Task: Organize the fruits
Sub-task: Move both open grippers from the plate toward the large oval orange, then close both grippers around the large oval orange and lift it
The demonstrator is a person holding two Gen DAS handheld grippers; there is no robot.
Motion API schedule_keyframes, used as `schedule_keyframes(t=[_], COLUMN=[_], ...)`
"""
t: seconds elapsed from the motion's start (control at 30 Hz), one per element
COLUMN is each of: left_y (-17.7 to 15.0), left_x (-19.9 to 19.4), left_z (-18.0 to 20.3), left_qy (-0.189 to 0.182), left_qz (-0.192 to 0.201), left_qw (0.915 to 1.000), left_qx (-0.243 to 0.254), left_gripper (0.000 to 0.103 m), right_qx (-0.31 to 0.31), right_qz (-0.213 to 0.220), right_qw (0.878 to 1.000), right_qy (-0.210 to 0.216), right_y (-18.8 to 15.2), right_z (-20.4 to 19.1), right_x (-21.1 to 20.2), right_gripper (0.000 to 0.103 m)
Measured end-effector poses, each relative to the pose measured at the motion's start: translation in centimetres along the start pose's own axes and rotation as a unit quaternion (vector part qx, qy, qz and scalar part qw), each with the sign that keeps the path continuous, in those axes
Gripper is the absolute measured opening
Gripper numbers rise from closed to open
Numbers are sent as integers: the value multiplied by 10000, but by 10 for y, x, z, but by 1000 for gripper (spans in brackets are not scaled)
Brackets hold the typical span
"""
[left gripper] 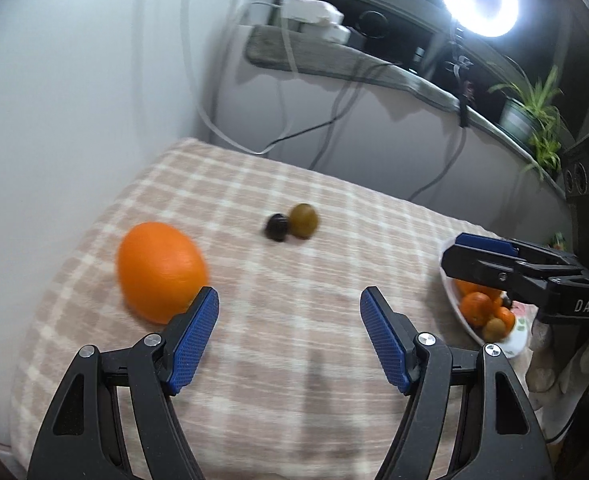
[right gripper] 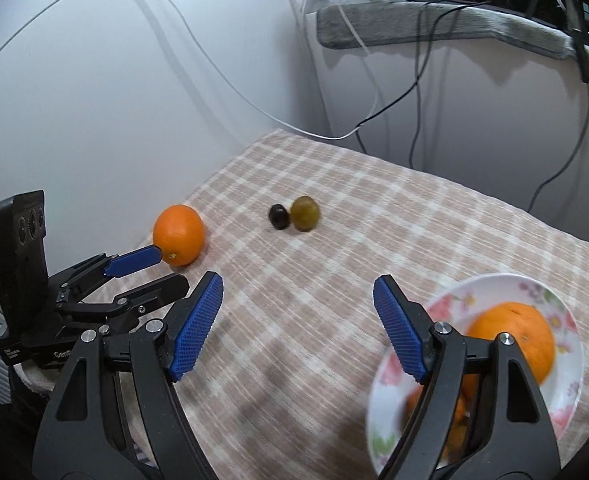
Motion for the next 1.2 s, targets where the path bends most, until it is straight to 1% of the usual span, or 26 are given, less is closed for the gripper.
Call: schedule_keyframes(t=[0.23,0.5,0.83,1.2], left_y=[10,16,15,14], left_x=[0,3,12,26], left_z=[-35,-62,-78,-83], left_qy=[175,243,219,93], left_qz=[71,35,-86,-269], left_qw=[9995,9984,9976,9967], left_qx=[-270,-502,-644,-760], left_gripper=[73,73,73,73], right_qx=[-100,-219,-298,-268], right_qz=[-94,-221,-397,-541], right_qw=[9995,9975,9929,9875], right_qy=[286,636,1079,1456], right_y=[15,32,43,49], right_z=[-19,-47,-81,-103], right_x=[25,56,94,130], right_gripper=[80,80,80,80])
Point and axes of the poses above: each gripper's, at about its wrist camera, not at the fingertips, and x roughly the way its jaws point, z to its right, y to its top, the point moved 8 cm from there along x, roughly the way its jaws point, and after that the axes turned 14 degrees about -x, right-handed, at the moved point
